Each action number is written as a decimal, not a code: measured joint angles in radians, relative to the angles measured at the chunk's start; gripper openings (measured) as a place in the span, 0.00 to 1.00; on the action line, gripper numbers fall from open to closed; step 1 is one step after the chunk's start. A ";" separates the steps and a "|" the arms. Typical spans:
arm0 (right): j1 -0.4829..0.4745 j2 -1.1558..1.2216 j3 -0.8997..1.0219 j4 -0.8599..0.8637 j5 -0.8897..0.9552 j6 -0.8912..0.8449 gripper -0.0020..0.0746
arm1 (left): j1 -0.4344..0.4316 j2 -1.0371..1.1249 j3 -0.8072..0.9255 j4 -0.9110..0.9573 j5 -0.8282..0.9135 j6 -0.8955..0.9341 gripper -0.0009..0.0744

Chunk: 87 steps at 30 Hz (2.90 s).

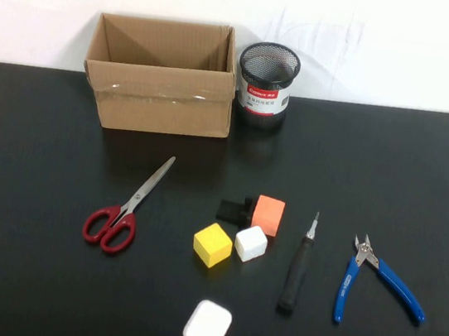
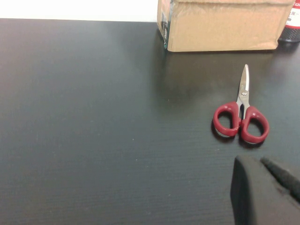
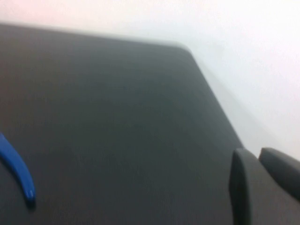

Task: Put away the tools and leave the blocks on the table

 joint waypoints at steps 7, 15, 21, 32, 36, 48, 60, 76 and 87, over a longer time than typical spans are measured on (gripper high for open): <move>0.000 0.000 0.000 -0.060 -0.292 0.000 0.02 | 0.000 0.000 0.000 0.000 0.000 0.000 0.01; 0.000 0.000 0.000 -0.081 -0.605 0.000 0.02 | 0.000 0.000 0.000 0.000 0.000 0.000 0.01; 0.000 0.000 0.000 -0.025 -0.704 0.000 0.02 | 0.000 0.000 0.000 0.000 0.000 0.000 0.01; 0.000 -0.001 -0.129 0.482 -1.022 -0.081 0.02 | 0.000 0.000 0.000 0.000 0.000 0.000 0.01; 0.000 0.001 -0.307 0.621 -0.807 -0.152 0.02 | 0.000 0.000 0.000 0.000 0.000 0.000 0.01; 0.000 0.494 -0.821 0.662 -0.013 -0.190 0.02 | 0.000 0.000 0.000 0.000 0.000 0.000 0.01; 0.000 0.889 -0.844 0.711 -0.068 -0.278 0.02 | 0.000 0.000 0.000 0.000 0.000 0.000 0.01; 0.000 1.012 -0.853 1.166 0.405 -0.676 0.02 | 0.000 0.000 0.000 0.000 0.000 0.000 0.01; 0.245 1.198 -0.975 0.923 0.560 -0.500 0.02 | 0.000 0.000 0.000 0.000 0.000 0.000 0.01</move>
